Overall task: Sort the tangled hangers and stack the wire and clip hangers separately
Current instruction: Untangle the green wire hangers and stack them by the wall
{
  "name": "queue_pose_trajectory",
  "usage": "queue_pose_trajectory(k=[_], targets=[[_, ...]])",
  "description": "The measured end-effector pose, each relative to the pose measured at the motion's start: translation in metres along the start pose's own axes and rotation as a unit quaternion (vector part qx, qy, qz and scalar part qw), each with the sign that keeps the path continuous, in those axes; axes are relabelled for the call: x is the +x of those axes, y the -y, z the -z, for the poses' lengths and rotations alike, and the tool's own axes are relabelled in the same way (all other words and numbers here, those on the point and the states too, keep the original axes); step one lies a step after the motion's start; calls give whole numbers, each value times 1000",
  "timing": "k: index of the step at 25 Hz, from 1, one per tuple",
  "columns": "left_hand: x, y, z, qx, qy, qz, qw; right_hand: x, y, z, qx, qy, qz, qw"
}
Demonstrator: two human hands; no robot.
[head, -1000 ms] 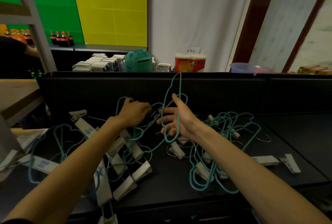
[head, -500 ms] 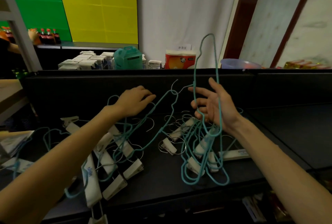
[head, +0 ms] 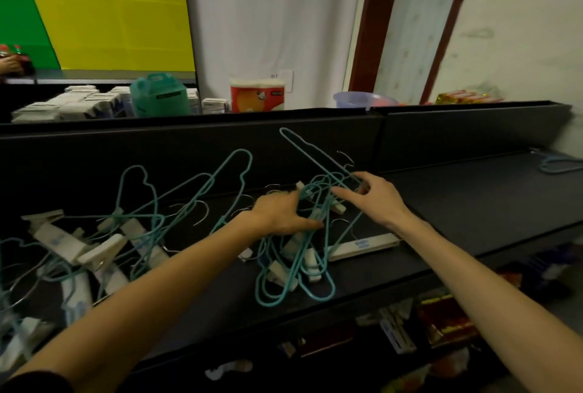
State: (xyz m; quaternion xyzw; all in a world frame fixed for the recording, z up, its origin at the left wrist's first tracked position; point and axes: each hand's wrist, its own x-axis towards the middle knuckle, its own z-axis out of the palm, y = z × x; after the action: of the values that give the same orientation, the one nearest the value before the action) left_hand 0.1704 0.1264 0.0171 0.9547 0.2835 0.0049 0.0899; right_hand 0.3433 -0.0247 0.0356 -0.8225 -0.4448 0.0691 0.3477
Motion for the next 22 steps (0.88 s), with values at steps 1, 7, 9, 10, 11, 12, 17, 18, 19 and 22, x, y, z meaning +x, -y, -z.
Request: queue_pose_trajectory(k=[1,7,9,10,11,12,17,18,19,22], targets=[[2,-3,-2,0,-16,10,1000,0,-8,1,15,6,-3,1000],[10,-15,9,-109,-115,60,986,11,-34,4,58,19,-1,998],[15,-10,14,-178,-116,70,975,17,-36,5,64,22,7,998],[18,-8,14,-209,-121,74,968,19,-37,6,65,24,11,998],[20,-6,12,-238,-130,78,959,22,-39,6,66,25,15,997],[22,-5,10,-265,-145,83,950,25,-40,5,70,27,16,997],[27,-5,8,-372,-276,69,884,31,-43,-6,129,62,7,990],[28,-4,9,-385,-291,67,873,30,-42,-10,132,61,15,989],[28,-3,10,-387,-299,67,870,28,-41,-13,133,60,21,989],[28,2,7,-389,-306,79,865,21,-40,-20,170,77,18,982]])
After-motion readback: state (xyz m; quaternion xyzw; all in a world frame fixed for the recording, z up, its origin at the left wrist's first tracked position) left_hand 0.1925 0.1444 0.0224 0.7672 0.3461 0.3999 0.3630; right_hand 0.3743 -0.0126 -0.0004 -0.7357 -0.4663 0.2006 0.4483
